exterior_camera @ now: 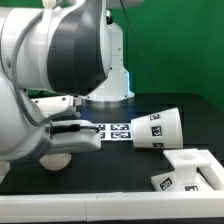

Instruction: Assemble lamp

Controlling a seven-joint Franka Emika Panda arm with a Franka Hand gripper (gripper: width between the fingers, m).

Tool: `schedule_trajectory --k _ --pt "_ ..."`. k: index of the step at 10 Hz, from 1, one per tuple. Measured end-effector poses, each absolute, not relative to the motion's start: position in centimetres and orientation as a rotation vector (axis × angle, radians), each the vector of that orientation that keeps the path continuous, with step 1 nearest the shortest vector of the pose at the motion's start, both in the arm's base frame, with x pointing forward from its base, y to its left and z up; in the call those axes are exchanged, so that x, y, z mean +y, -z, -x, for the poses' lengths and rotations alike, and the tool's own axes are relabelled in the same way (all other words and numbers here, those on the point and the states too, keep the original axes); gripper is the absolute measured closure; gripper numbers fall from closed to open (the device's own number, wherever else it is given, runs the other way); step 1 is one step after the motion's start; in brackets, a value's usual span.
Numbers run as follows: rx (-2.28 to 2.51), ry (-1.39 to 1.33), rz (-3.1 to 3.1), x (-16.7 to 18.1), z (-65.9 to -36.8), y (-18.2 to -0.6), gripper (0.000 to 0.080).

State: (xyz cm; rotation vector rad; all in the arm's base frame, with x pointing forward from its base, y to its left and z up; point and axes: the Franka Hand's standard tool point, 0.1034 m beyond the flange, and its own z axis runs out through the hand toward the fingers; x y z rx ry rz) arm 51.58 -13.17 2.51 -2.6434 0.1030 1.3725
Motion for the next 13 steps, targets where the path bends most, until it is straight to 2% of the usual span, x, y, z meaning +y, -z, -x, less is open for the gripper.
schedule_trajectory --k 3,5,6,7,9,11,12,13 --pt "0.105 -1.362 2.671 -12.1 -51.6 -1.5 0.0101" --pt "0.103 -1.362 2.669 -12.0 -51.6 -1.5 0.0101" --pt "0.103 -1.362 2.669 -12.0 -51.6 -1.5 0.0199" --pt "0.103 -1.362 2.669 -12.0 -51.6 -1.5 0.0228" --pt "0.099 -1.326 2.694 -12.0 -52.2 -1.6 0.0228" --pt "0.083 -1.320 2.698 -9.3 -53.3 -4.6 0.0228" --pt "0.062 -1.163 2.762 -7.6 -55.4 -6.8 0.0228" --pt "0.074 -1.025 2.824 -5.6 -55.9 -9.6 0.0228"
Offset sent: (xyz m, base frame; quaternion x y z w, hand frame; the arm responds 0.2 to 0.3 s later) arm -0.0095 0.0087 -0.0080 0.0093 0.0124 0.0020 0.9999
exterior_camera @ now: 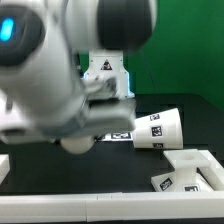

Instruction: Assemble lamp

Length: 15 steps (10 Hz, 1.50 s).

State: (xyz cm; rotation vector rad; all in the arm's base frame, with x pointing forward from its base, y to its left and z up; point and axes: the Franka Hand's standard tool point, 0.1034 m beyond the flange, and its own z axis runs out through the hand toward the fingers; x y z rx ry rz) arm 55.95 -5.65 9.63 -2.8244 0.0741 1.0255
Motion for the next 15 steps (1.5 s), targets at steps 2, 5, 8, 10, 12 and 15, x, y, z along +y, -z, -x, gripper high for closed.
schedule_trajectory --k 2,5,8,10,12,15 --pt "-0.032 -0.854 2.879 -3.6 -57.1 -12.1 0.0228" --pt "-0.021 -0.504 2.994 -5.5 -58.5 -11.0 0.0226" --pt "-0.087 -0.018 3.082 -3.6 -61.2 -13.2 0.0226" --pt "-0.085 0.125 3.089 -2.0 -61.1 -13.8 0.0226" --pt "-0.107 0.386 3.100 -3.1 -62.2 -13.6 0.0226" --pt "-0.132 0.661 3.095 -3.1 -62.6 -14.9 0.0226"
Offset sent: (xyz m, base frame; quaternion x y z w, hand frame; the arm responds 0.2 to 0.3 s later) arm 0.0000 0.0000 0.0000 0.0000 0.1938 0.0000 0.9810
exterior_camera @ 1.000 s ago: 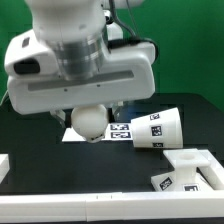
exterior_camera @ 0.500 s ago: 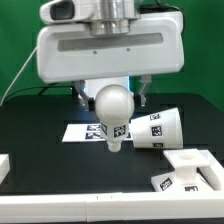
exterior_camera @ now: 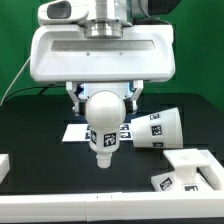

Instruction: Assemble lamp

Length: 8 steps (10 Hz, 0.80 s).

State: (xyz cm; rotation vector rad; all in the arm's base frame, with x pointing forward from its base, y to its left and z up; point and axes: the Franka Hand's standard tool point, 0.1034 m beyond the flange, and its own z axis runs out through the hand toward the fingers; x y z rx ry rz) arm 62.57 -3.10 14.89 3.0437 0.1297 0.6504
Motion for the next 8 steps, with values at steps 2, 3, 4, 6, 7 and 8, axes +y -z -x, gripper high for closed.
schedule_trajectory --k 2,3,4,6,7,8 --pt "0.061 -0.725 -3.059 -0.5 -61.8 -17.5 0.0226" --pt "0.051 -0.745 -3.076 1.9 -61.9 -18.0 0.0226" --pt "0.070 -0.744 -3.077 2.7 -61.8 -17.6 0.0226" --pt "0.074 -0.740 -3.075 2.4 -61.8 -17.5 0.0226" --pt "0.076 -0.739 -3.075 2.5 -61.8 -17.5 0.0226" --pt "0.070 -0.745 -3.078 2.9 -61.8 -17.6 0.0226"
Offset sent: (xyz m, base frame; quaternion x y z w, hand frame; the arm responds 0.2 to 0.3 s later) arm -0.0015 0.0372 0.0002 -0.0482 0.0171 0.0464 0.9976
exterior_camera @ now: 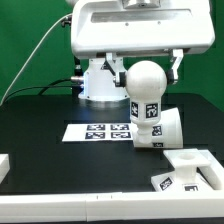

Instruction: Assemble lamp

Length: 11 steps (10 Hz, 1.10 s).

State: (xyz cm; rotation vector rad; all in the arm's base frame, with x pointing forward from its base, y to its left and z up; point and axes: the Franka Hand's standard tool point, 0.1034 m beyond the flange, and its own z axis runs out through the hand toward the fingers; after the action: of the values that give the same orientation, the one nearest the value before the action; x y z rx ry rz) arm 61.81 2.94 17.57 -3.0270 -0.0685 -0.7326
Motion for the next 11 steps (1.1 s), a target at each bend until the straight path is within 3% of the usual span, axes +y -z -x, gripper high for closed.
schedule_trajectory --k 3,7,11 --pt "-0.172 0.748 3.001 9.2 -61.8 -17.7 0.0226" --pt "-0.252 0.790 3.003 9.6 -61.8 -17.0 0.0226" --pt "-0.345 0.858 3.001 9.6 -61.5 -15.2 0.0226"
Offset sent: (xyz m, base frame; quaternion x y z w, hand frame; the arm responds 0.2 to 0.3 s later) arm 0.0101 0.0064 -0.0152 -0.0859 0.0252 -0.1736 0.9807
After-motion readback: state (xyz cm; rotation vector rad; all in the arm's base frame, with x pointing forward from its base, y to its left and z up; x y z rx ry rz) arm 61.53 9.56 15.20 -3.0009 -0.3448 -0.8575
